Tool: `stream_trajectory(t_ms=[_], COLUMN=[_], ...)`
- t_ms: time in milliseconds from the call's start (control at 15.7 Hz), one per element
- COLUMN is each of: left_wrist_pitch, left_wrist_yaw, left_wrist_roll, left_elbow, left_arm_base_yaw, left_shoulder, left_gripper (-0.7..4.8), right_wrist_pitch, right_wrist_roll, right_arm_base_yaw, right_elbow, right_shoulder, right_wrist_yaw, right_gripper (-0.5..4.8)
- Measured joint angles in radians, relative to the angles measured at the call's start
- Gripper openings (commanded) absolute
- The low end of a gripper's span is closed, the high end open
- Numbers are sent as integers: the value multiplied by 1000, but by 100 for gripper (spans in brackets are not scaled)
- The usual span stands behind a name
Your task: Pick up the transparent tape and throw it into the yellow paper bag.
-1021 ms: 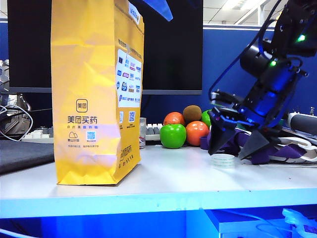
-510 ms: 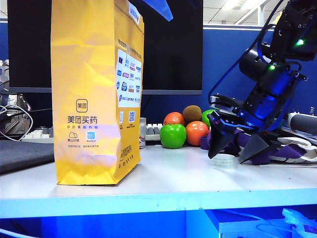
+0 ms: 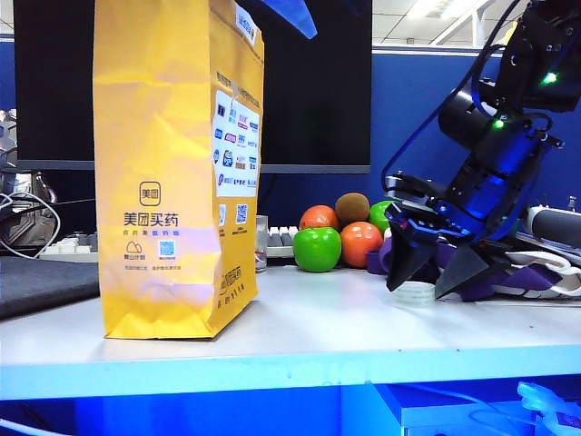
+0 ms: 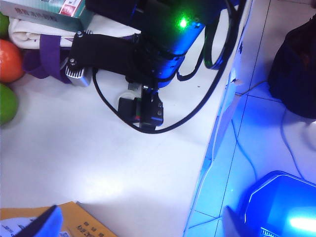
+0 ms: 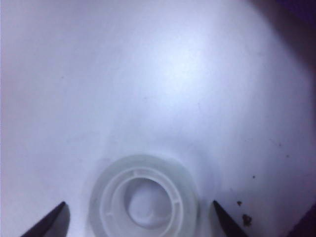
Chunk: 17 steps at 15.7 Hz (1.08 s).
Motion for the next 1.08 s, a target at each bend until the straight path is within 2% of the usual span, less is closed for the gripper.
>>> stream_trajectory(t_ms=[446, 829, 1021, 1084], left_wrist_pitch=[0, -5, -6, -8], left_wrist_yaw=[0, 0, 0, -1], left_wrist_roll=[-17, -18, -19, -19], left_elbow=[0, 0, 0, 0], left_arm_base_yaw=[0, 0, 0, 0], left_shoulder=[0, 0, 0, 0], left_gripper=[431, 431, 431, 431], right_wrist_pitch=[9, 7, -29, -67], right_wrist_roll=[6, 12, 12, 12], right_arm_base_yaw=[0, 0, 0, 0], right_elbow=[0, 32, 114, 187], right_shoulder=[0, 1, 1, 1], right_wrist_yaw=[0, -1, -1, -1], right_gripper=[242, 237, 237, 237])
